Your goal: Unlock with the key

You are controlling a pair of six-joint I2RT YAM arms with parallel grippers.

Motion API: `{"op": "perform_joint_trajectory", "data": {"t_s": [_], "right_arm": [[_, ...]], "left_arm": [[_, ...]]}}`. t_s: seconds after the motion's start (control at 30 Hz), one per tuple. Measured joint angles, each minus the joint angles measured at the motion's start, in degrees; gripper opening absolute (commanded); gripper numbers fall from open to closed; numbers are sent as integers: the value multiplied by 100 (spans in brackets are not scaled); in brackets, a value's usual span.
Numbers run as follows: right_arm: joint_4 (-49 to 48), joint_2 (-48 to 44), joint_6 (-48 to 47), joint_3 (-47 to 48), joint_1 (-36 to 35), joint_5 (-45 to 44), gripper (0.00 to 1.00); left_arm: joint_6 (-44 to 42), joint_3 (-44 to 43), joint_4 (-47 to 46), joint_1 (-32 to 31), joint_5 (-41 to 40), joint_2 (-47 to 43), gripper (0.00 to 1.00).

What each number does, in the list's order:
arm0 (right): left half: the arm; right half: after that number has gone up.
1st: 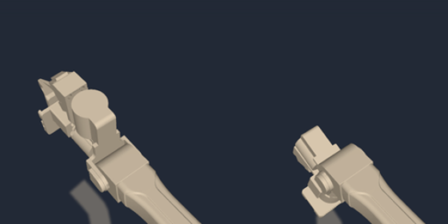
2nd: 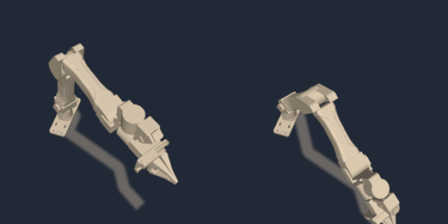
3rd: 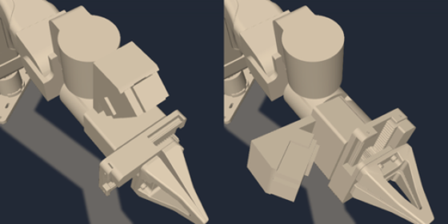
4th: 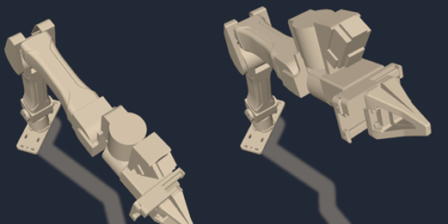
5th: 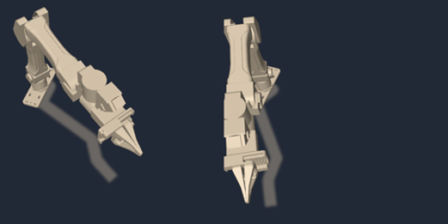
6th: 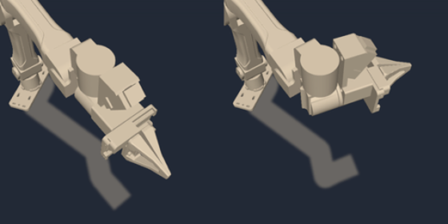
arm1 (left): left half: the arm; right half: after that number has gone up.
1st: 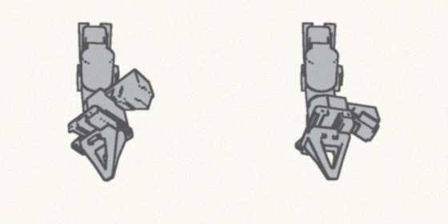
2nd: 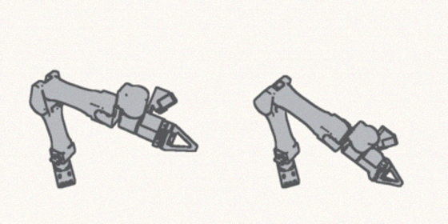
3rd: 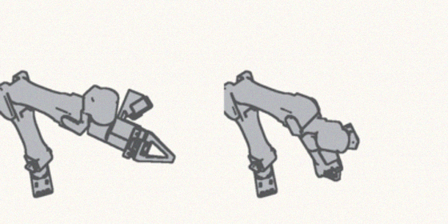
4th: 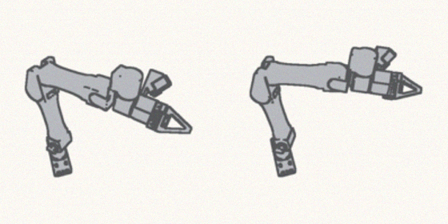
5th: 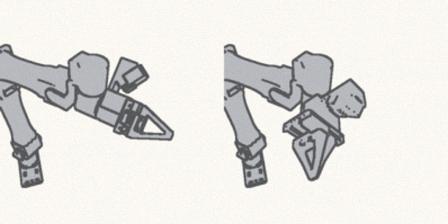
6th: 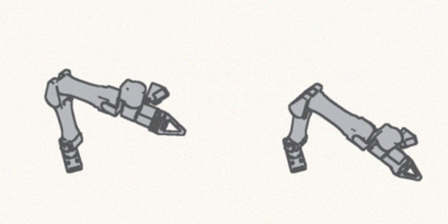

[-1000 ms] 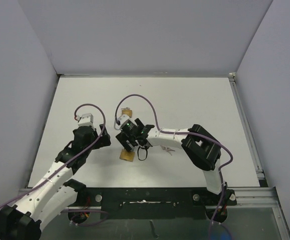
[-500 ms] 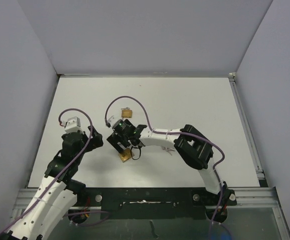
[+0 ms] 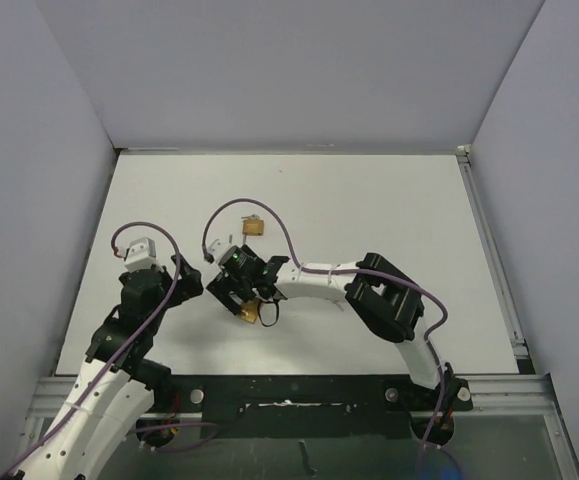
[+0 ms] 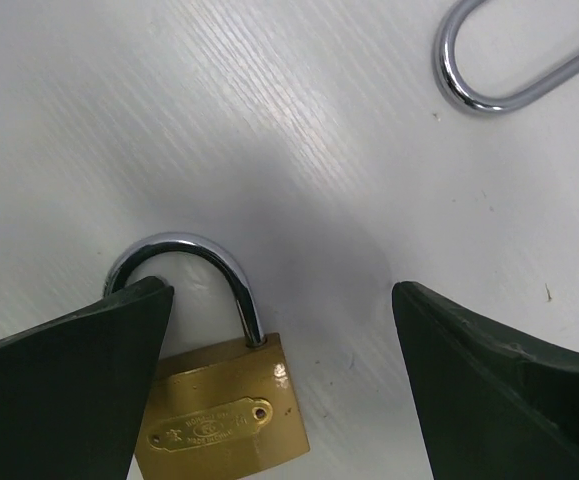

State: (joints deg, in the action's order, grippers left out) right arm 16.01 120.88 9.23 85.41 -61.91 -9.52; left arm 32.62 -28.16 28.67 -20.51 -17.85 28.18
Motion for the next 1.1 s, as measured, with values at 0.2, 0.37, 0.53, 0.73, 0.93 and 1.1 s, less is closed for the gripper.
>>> {"op": "perform_joint_trajectory", "data": {"t_s": [0.2,0.37,0.53,0.73,0.93,1.1], "right_arm": [[-173,-608,-57,-599,122,120,99],[-273,-1276,-133,-870,136,184,99],[-271,-1674,-197,-1021,20,177,99],[-197,-1746,-258,-1552,-175,160,98],[-72,-1738,-275,-1740,-363,26,98],[-68,-1672,-282,-1740,-514,-61,98]], "left_arm": [[-2,7,4,0,0,72,97],[-22,7,-13,0,4,254,97],[-79,7,-101,0,101,437,97],[-251,7,-271,2,485,662,98],[-332,7,-284,2,662,697,98],[-332,7,-293,7,717,697,98]]}}
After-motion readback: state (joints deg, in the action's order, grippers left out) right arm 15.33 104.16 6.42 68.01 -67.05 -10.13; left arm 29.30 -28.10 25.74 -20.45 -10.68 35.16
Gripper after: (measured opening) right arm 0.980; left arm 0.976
